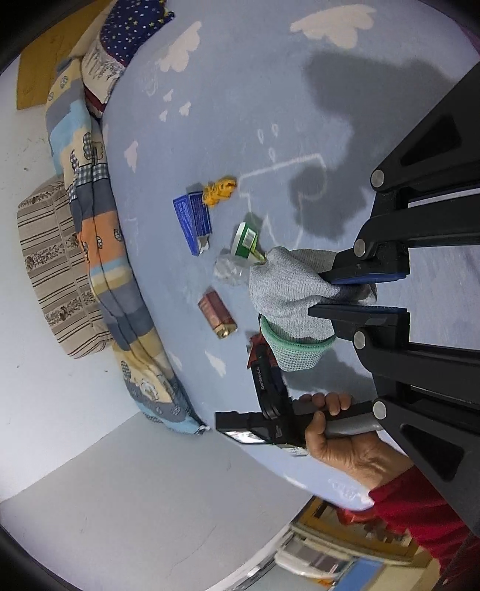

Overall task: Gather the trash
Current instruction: 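Grasp the grey sock with the right tool while the left tool grasps the red wrapper, then lift the grey sock with the right tool while the left tool lifts the red wrapper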

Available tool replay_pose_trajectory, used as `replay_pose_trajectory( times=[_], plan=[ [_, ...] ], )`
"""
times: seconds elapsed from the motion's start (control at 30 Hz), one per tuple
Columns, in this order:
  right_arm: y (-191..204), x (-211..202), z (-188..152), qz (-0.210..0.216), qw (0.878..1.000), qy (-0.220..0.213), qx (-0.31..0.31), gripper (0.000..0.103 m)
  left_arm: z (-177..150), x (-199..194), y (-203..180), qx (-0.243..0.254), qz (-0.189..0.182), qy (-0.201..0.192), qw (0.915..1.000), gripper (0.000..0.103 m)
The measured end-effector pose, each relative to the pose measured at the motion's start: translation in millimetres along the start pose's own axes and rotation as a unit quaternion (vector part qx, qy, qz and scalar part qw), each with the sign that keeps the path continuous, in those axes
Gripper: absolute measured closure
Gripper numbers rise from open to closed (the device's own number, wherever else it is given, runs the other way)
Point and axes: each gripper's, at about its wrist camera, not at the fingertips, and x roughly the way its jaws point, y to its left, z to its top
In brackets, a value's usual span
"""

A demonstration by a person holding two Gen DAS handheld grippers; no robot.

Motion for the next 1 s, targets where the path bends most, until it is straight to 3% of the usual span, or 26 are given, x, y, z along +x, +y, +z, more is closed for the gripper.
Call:
replay_pose_trajectory(
  times=[0.17, 0.5, 0.77, 1.0],
  plan=[
    [-7.6, 1.3, 1.0, -0.021, 1.0, -0.007, 0.004, 0.094, -7.7, -22.2, -13.6, 0.025, 0.01, -0.016, 0.9995, 0.085],
    [-8.4, -12.1, 3.5, -0.083, 0.995, -0.054, -0.013, 0.094, -46.0, -120.4, -40.1, 0.058, 0.055, -0.084, 0.9933, 0.086],
    [4.3, -42.9, -12.5, -0.07, 0.994, -0.08, -0.013, 0.094, -84.0, -201.4, -54.2, 0.086, 0.084, -0.156, 0.9804, 0.086],
    [13.4, -60.8, -41.8, -0.054, 0.995, -0.083, -0.005, 0.094, -123.1, -239.5, -54.1, 0.099, 0.098, -0.183, 0.9731, 0.086]
  ],
)
